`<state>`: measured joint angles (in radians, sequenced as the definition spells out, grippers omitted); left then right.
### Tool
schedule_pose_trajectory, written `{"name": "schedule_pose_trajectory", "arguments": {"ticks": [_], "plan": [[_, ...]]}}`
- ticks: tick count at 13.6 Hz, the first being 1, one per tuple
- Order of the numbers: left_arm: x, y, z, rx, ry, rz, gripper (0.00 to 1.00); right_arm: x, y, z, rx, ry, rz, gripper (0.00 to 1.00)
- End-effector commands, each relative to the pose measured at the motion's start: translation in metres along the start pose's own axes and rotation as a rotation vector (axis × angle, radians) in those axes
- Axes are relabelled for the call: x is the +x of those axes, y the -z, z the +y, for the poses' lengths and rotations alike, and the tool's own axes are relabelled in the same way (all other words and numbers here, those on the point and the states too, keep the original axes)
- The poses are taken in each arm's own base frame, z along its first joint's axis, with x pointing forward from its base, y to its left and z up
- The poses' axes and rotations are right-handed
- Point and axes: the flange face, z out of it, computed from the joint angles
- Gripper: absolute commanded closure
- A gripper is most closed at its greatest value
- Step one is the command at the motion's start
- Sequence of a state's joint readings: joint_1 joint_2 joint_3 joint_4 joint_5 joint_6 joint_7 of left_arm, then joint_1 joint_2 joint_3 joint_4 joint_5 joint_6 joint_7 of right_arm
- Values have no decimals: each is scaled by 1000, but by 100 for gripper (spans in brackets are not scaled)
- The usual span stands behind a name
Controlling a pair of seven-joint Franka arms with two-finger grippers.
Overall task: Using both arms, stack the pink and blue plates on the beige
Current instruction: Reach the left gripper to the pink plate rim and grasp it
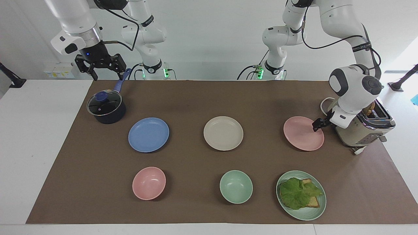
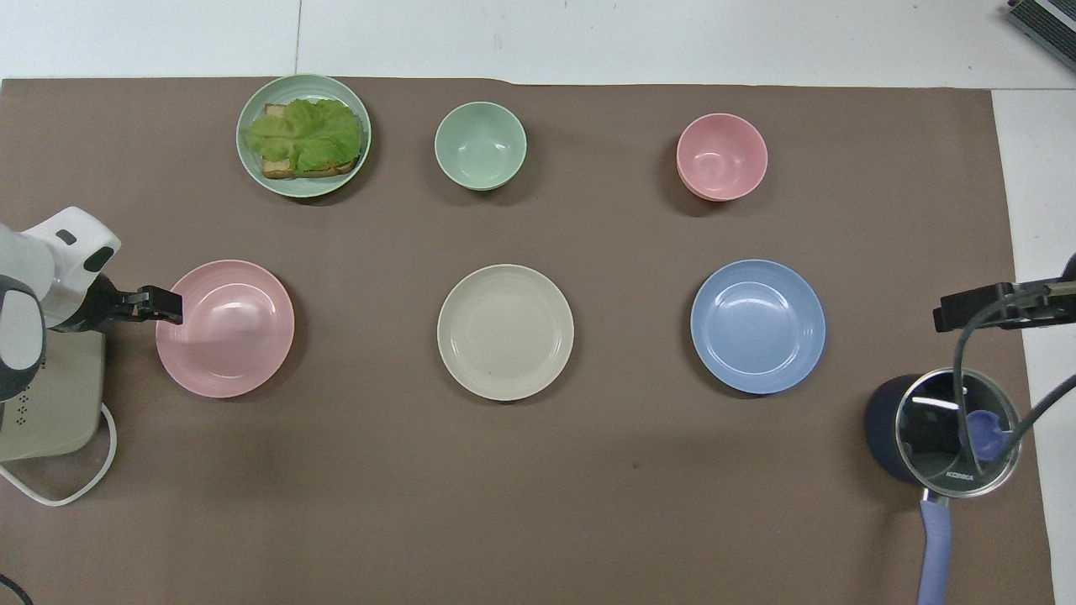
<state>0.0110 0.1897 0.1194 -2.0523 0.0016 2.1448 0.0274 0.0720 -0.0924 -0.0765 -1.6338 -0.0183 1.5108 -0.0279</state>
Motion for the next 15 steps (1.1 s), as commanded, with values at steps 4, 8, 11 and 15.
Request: {"name": "schedule_pose_trajectory", "arguments": {"ticks": [4,8,11,15], "plan": [[-13,-22,-3,-3,76,-23,31,-4,-1,4,1,14,12,0],[-16,-22,-2,-3,73,-40,85,-4,0,4,1,14,14,0],[-16,-20,-1,-2,70,-67,100,-5,0,4,1,14,15,0],[-4,33,8,-91,103,-137,100,-5,-2,4,1,14,12,0]]}}
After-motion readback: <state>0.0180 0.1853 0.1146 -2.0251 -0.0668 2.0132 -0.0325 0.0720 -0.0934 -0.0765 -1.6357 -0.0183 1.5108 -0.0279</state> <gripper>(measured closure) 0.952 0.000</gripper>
